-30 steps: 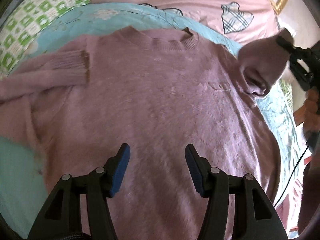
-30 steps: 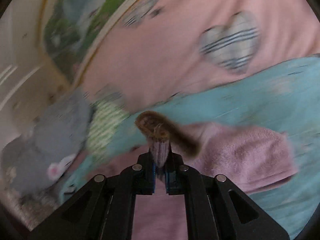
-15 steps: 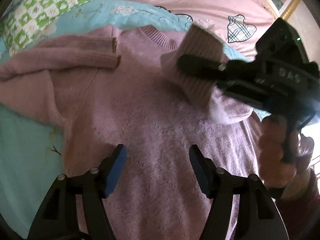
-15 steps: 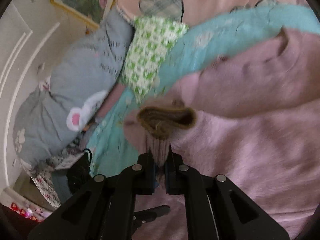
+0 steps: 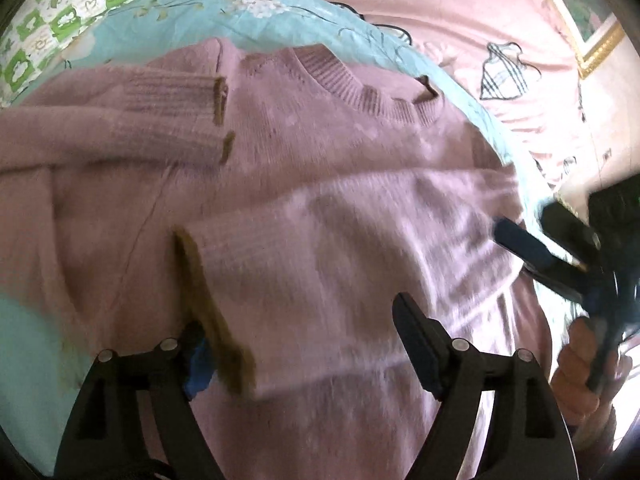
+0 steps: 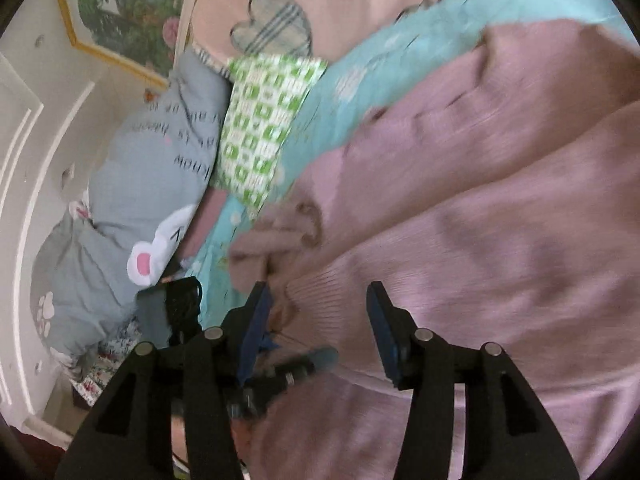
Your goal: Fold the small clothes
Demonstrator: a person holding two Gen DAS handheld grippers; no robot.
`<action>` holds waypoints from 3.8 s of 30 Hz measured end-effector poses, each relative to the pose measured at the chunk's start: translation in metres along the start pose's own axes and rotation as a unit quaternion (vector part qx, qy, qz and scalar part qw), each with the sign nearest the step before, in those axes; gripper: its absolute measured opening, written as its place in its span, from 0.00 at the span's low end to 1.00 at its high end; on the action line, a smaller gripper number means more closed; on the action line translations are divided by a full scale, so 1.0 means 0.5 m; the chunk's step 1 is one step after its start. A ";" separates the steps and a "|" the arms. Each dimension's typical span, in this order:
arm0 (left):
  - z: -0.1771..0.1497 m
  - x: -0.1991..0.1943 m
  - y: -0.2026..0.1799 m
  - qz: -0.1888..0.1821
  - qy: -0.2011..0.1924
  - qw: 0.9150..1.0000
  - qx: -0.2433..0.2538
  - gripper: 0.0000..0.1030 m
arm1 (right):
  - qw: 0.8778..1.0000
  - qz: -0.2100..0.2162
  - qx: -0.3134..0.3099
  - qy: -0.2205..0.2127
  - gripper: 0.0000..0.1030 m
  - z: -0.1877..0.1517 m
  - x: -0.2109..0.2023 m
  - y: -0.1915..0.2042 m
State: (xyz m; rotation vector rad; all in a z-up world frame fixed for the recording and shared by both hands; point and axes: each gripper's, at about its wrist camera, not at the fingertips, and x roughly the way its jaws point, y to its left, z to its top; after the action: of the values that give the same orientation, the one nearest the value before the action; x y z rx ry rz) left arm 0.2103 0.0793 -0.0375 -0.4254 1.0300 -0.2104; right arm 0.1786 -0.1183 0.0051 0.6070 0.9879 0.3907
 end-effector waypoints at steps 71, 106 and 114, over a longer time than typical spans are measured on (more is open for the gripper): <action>0.037 -0.138 0.043 0.240 -0.122 0.952 0.144 0.82 | 0.987 -0.155 0.021 -0.028 0.35 -0.009 -0.131 -0.149; 0.093 0.017 -0.425 -0.016 -0.111 0.981 0.160 0.06 | 0.963 -0.189 0.120 -0.152 0.35 -0.078 -0.366 -0.227; 0.053 0.191 -0.438 0.006 -0.035 0.983 0.178 0.15 | 0.954 -0.199 0.149 -0.167 0.35 -0.098 -0.399 -0.264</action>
State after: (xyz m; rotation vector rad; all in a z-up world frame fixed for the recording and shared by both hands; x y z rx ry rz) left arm 0.2874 -0.1461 -0.0047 -0.1008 0.9026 -0.3594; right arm 0.0408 -0.3184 0.0318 0.6988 0.8205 -0.2198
